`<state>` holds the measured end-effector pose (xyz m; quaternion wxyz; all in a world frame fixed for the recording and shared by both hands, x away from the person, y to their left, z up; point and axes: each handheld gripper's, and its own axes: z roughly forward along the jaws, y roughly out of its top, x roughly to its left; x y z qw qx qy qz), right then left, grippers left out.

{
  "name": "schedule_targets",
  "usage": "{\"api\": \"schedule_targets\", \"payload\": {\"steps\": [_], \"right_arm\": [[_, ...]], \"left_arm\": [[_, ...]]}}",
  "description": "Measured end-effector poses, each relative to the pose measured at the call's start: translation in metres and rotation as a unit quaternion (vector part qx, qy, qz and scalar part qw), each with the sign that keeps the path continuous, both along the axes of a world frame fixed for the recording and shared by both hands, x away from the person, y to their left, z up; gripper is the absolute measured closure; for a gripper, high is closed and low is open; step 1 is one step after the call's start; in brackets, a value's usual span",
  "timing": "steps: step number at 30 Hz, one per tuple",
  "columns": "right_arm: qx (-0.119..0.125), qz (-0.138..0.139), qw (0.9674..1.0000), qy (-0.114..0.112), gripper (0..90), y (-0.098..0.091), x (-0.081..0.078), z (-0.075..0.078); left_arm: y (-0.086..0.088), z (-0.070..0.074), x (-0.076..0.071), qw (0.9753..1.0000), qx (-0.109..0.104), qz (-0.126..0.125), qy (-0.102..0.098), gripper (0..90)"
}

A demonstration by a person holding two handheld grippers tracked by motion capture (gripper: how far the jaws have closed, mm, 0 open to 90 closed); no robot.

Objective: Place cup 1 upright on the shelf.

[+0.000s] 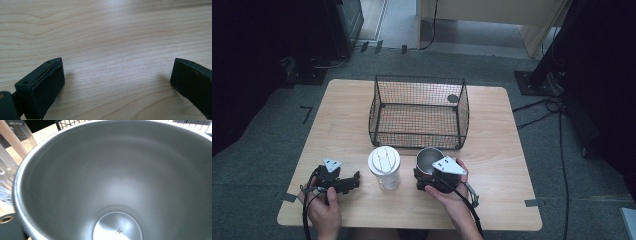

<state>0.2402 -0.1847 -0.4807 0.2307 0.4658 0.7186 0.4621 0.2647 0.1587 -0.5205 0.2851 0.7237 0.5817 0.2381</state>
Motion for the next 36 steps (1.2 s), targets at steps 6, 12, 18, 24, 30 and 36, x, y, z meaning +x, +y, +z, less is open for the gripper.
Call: {"api": "schedule_targets", "payload": {"steps": [6,12,18,24,30,36], "right_arm": [[-0.003,-0.006,0.9999,-0.008,7.0,-0.001,0.001,0.000],[-0.003,-0.016,0.9996,-0.023,7.2,-0.001,0.000,0.002],[0.010,-0.017,0.9990,-0.039,7.2,-0.003,-0.002,0.009],[0.015,-0.023,0.9985,-0.048,7.4,-0.005,-0.002,0.018],[0.017,-0.020,0.9979,-0.059,7.4,-0.005,0.000,0.028],[0.019,-0.013,0.9976,-0.066,7.5,-0.004,0.001,0.039]], "left_arm": [[0.000,0.000,0.000,1.0000,0.000,0.000,0.000,0.1],[0.000,0.000,0.000,1.0000,0.000,0.000,0.000,0.1],[0.000,0.000,0.000,1.0000,0.000,0.000,0.000,0.1],[0.000,0.000,0.000,1.0000,0.000,0.000,0.000,0.1],[0.000,0.000,0.000,1.0000,0.000,0.000,0.000,0.1],[0.000,0.000,0.000,1.0000,-0.001,0.000,-0.001,0.1]]}}
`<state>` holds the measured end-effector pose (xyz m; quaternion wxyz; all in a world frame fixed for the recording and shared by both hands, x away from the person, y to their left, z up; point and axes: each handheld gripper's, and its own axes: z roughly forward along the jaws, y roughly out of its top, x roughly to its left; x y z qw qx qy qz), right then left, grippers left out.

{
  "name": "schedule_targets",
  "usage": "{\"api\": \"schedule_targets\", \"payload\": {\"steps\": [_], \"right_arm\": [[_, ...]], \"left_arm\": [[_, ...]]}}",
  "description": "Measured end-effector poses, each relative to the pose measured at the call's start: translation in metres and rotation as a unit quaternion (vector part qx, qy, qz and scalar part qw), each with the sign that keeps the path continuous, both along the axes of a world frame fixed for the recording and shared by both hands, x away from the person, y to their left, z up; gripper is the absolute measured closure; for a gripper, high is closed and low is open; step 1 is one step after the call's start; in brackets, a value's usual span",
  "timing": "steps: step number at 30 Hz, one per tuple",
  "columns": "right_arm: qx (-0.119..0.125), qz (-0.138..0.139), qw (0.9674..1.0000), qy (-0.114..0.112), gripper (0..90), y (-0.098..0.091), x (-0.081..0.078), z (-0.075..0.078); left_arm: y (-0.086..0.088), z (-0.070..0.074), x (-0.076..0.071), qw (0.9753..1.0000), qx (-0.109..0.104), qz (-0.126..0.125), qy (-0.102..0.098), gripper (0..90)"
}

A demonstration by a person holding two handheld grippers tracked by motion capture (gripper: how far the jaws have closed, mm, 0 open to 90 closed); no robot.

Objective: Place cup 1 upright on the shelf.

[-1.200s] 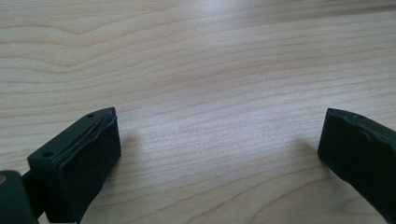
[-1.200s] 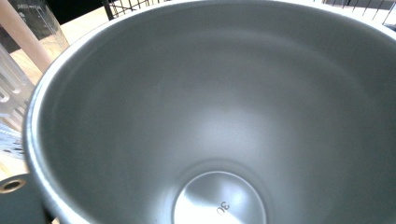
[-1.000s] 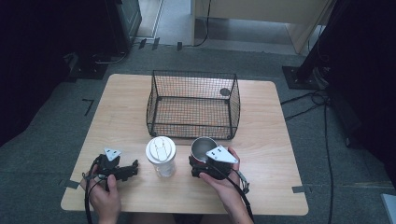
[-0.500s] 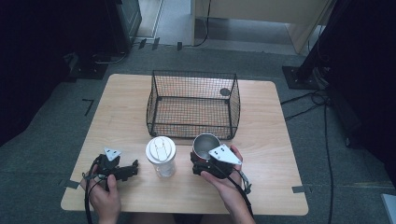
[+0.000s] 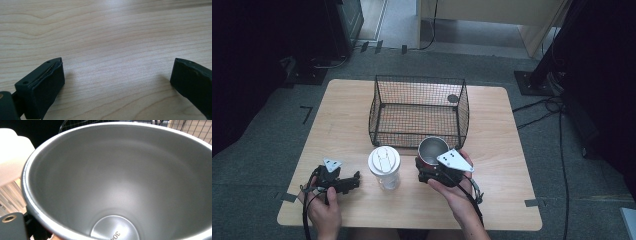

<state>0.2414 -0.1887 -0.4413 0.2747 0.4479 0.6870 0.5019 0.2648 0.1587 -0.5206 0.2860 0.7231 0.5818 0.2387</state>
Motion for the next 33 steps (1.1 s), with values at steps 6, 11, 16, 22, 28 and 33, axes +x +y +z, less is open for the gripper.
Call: {"api": "schedule_targets", "payload": {"steps": [6,11,16,22,28,33], "right_arm": [[0.006,0.004,0.9997,-0.025,7.5,0.001,0.001,0.012],[0.012,0.002,0.9990,-0.042,7.5,0.001,0.005,0.021],[0.022,-0.003,0.9977,-0.064,7.5,0.000,0.008,0.028],[0.033,-0.011,0.9947,-0.097,7.5,-0.003,0.015,0.038],[0.042,-0.019,0.9897,-0.135,7.6,-0.004,0.023,0.044],[0.057,-0.027,0.9846,-0.163,7.6,-0.007,0.030,0.046]], "left_arm": [[0.000,0.000,0.000,1.0000,0.000,0.000,0.000,0.1],[0.000,0.000,0.000,1.0000,-0.001,0.001,0.000,0.1],[0.000,0.000,0.000,1.0000,-0.001,0.000,0.001,0.1],[-0.001,0.000,0.001,1.0000,-0.001,0.004,0.000,0.1],[-0.001,0.000,0.000,1.0000,0.000,0.003,0.002,0.1],[0.000,0.000,0.000,1.0000,0.000,0.003,0.002,0.1]]}}
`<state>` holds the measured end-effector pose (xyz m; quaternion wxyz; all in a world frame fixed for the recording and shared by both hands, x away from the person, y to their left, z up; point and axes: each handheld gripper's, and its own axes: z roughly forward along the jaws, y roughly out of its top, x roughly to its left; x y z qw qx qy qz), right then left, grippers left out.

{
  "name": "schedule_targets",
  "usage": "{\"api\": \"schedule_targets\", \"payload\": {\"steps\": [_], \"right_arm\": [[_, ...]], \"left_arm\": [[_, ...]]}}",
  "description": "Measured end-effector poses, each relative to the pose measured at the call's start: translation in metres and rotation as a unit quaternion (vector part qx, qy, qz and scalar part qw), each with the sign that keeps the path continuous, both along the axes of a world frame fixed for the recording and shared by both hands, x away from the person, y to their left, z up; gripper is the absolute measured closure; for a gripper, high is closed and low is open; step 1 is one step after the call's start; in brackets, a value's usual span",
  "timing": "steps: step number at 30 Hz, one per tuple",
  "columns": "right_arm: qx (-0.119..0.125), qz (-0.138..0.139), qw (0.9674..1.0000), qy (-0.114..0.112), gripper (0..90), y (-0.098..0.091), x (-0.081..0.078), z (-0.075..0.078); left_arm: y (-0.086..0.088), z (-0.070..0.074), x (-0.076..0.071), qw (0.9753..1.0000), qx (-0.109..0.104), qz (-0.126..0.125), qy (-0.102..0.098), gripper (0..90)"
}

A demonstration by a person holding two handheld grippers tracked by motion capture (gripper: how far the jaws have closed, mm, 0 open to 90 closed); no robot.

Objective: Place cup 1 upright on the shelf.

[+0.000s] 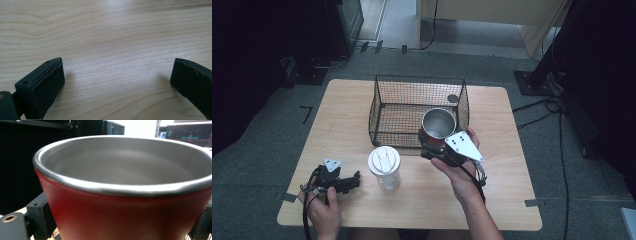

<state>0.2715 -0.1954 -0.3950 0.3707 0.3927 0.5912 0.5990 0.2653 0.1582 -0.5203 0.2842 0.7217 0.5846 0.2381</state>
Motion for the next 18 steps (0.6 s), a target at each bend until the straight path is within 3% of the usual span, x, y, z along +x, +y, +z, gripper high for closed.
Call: {"api": "schedule_targets", "payload": {"steps": [9,16,18], "right_arm": [[0.014,-0.017,0.9969,-0.075,7.6,-0.004,0.016,-0.001],[0.049,-0.020,0.9939,-0.097,7.6,-0.010,0.034,0.003],[0.046,-0.026,0.9937,-0.099,7.5,-0.011,0.040,0.005]], "left_arm": [[0.000,0.000,0.000,1.0000,0.000,0.000,0.000,0.1],[0.000,0.000,0.000,1.0000,0.000,0.000,0.000,0.1],[0.000,0.000,0.000,1.0000,0.000,0.000,-0.001,0.1]]}}
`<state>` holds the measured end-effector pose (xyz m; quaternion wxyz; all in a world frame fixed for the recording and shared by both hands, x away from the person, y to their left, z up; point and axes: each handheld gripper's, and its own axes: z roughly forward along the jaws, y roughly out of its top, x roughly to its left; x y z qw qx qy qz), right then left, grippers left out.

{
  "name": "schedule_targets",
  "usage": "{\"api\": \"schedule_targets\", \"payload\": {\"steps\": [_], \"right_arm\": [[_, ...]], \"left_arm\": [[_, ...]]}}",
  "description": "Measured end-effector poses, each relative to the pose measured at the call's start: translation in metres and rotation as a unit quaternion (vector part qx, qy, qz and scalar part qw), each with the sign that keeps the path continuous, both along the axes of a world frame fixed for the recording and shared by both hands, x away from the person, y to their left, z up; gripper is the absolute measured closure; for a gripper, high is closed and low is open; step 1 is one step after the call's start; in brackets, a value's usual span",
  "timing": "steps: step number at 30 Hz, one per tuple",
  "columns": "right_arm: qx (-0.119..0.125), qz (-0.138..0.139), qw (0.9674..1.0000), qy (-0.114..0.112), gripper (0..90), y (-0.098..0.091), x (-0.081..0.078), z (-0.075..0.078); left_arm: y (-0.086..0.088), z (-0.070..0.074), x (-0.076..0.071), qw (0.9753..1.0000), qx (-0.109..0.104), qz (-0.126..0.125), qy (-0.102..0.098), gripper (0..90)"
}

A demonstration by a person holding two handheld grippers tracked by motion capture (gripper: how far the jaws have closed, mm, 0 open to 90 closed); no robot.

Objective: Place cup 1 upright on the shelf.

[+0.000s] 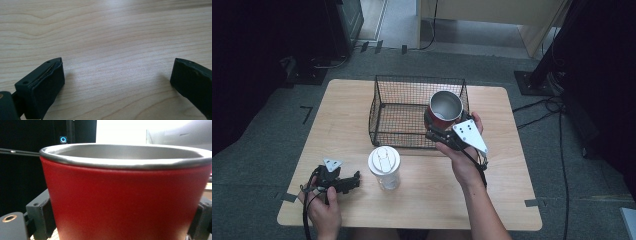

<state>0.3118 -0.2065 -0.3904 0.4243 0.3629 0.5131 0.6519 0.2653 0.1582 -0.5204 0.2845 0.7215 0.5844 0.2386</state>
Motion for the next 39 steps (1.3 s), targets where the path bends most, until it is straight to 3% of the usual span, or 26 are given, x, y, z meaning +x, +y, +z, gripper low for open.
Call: {"api": "schedule_targets", "payload": {"steps": [8,26,32,36,39], "right_arm": [[-0.018,-0.018,0.9997,0.004,7.5,-0.001,0.027,-0.001],[-0.001,-0.038,0.9977,0.055,7.5,-0.003,0.091,-0.015],[-0.018,-0.038,0.9963,0.075,7.5,0.002,0.107,-0.021],[-0.048,-0.034,0.9941,0.092,7.5,0.007,0.117,-0.028],[-0.074,-0.035,0.9903,0.112,7.5,0.009,0.125,-0.035]], "left_arm": [[0.000,0.000,0.000,1.0000,-0.001,0.002,-0.001,0.1],[-0.001,0.000,0.001,1.0000,-0.001,0.003,-0.002,0.1],[0.000,0.000,0.001,1.0000,0.000,0.003,-0.002,0.1],[0.000,0.000,0.001,1.0000,0.000,0.003,-0.002,0.1],[0.000,0.000,0.001,1.0000,0.000,0.002,-0.002,0.1]]}}
